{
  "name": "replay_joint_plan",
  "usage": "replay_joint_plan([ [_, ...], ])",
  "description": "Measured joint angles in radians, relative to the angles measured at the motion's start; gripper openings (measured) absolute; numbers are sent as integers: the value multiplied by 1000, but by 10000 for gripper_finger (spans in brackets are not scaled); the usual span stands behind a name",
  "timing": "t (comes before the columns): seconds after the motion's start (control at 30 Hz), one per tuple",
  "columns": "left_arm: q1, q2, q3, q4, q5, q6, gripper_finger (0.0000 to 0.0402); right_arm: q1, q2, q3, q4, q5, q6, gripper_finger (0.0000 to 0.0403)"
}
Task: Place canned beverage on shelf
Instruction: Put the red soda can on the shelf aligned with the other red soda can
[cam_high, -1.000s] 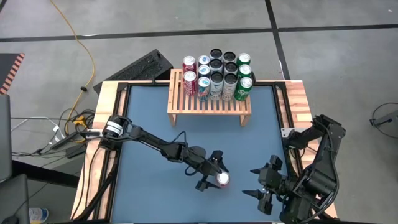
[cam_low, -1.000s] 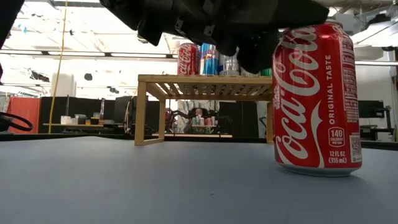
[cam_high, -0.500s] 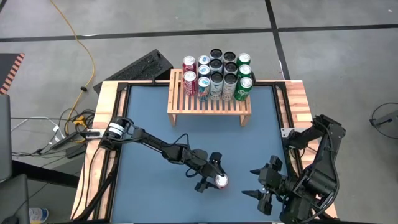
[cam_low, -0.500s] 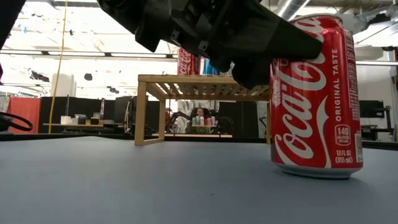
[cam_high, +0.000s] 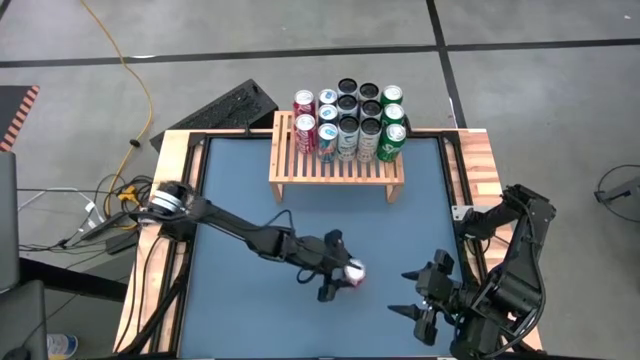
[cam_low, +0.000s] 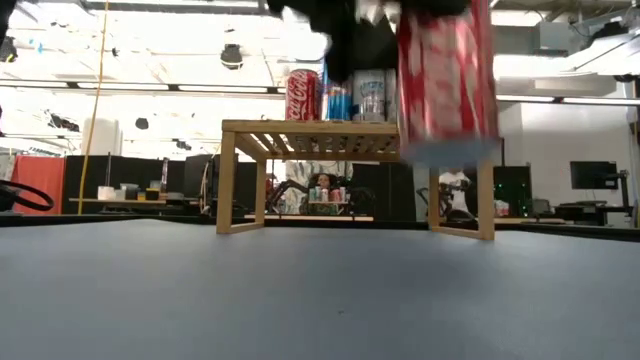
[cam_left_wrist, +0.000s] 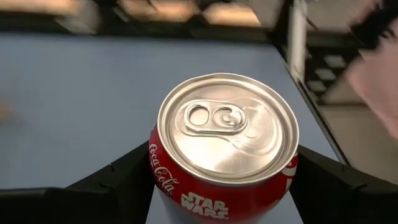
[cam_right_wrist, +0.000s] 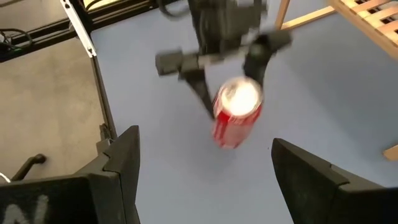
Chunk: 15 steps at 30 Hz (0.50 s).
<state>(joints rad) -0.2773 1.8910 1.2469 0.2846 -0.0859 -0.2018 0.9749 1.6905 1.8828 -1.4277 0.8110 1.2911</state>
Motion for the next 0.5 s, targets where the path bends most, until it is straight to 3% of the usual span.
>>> replay_joint_plan([
  [0.2,-27,-188,1,-135,-215,10,284,0,0,0,-12,11,0,286],
  [0.33,-5,-361,-11,-303,-270,29,284,-1,0,0,-18,47,-5,286],
  [0.5,105,-574,-124,-352,-324,60,284,-3,0,0,-40,91,-6,285],
])
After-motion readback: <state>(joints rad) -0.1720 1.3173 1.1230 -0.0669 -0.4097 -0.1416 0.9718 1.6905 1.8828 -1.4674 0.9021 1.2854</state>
